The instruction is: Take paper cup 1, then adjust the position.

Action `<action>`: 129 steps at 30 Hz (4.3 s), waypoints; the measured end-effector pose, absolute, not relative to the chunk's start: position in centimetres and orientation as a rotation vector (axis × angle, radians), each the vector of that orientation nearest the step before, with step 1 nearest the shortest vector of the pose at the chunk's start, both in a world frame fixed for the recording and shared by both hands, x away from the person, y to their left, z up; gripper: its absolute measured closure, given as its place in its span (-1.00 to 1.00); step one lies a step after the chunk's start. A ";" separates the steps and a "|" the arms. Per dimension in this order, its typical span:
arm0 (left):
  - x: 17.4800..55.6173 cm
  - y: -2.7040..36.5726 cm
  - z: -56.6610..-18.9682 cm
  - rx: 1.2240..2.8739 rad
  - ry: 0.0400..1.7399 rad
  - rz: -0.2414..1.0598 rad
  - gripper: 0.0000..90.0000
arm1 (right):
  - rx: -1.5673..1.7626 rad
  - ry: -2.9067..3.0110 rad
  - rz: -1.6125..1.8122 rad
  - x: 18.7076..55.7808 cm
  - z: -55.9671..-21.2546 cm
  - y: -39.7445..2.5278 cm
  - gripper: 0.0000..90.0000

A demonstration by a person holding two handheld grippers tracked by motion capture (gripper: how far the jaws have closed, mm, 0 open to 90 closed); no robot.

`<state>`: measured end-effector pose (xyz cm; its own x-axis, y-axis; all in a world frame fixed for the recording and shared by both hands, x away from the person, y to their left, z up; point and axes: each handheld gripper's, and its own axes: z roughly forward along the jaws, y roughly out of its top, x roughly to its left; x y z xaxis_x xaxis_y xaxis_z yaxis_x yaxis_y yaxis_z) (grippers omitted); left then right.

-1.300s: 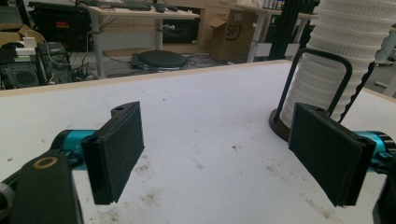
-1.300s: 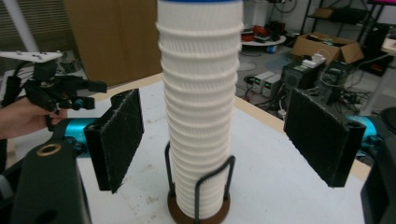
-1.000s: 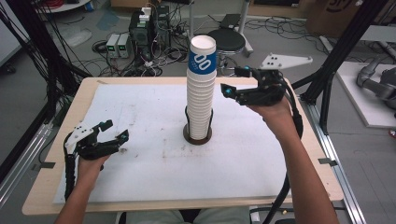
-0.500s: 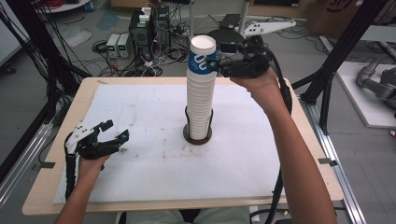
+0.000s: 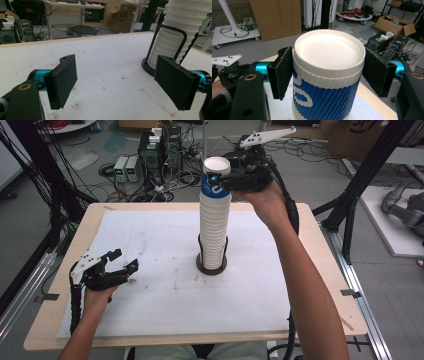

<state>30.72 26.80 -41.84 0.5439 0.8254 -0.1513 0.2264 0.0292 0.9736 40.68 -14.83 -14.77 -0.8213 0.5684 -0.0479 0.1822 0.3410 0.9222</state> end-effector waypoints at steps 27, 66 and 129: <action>30.8 26.5 -41.9 1.508 0.915 0.565 -0.59 | 0.636 1.916 1.626 34.8 -9.2 -22.9 -0.34; 30.1 23.3 -40.6 1.568 0.688 0.494 -0.60 | 0.676 2.221 1.542 30.6 -34.5 -22.5 -0.34; 28.4 11.2 -40.9 1.697 0.266 0.175 -0.61 | 0.441 2.369 1.793 29.1 -35.9 -16.6 -0.34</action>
<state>28.41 11.20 -40.88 0.9607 0.2749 -0.0373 0.0749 -0.1277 0.9890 29.06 -16.59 -35.89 -0.9475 0.3130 0.0656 0.1482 0.2479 0.9574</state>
